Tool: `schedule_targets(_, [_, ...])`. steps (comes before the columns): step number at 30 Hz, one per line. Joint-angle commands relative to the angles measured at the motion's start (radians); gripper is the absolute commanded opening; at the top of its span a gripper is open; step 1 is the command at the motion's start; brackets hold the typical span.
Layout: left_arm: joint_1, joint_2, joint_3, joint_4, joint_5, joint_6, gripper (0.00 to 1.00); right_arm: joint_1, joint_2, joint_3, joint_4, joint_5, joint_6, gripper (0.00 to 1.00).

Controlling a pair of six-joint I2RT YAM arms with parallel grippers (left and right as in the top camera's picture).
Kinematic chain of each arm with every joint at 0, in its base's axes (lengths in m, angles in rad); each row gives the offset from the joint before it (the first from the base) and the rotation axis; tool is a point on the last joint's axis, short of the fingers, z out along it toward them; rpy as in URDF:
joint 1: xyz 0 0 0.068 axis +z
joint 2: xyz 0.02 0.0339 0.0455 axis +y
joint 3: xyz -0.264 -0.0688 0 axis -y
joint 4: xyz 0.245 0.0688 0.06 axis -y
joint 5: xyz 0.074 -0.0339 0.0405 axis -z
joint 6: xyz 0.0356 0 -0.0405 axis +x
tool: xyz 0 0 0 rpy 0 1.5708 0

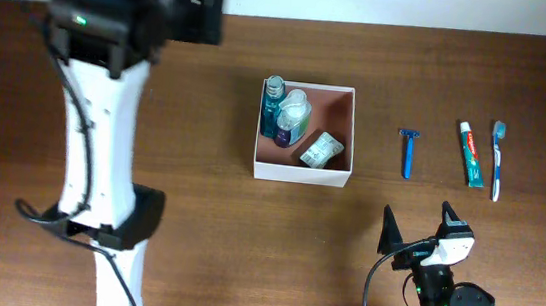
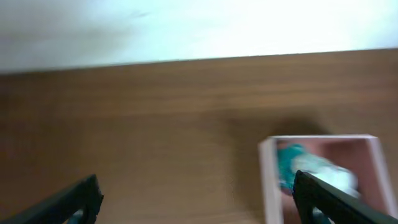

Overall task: Pack container
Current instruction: 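Release the soap and withdraw the left gripper to the left side, then reach the right gripper forward to the Colgate toothpaste tube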

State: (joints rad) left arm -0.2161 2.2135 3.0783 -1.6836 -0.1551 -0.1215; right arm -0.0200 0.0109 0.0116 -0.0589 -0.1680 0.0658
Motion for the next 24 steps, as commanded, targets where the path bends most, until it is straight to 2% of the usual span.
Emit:
schedule_targets(1, [0.092,-0.02,-0.087,-0.004,0.063,-0.023,0.99,-0.008,-0.007,-0.006,-0.004,-0.012,-0.006,0.99])
schedule_targets(10, [0.235,-0.02,-0.381,0.004,0.092,-0.024,0.99,-0.007,-0.007,-0.006,-0.002,-0.044,-0.005,0.99])
schedule_targets(13, [0.248,-0.02,-0.448,0.015,0.092,-0.024,0.99,-0.006,-0.007,-0.006,0.0,-0.088,0.057,0.99])
schedule_targets(16, [0.248,-0.02,-0.487,0.021,0.092,-0.024,0.99,-0.006,-0.003,-0.006,0.0,-0.089,0.173,0.99])
schedule_targets(19, [0.247,-0.02,-0.499,0.021,0.093,-0.024,0.99,-0.006,0.005,-0.006,0.003,-0.095,0.23,0.99])
schedule_targets(24, [0.247,-0.02,-0.499,0.022,0.111,-0.023,0.99,-0.006,0.005,-0.005,0.029,-0.177,0.239,0.99])
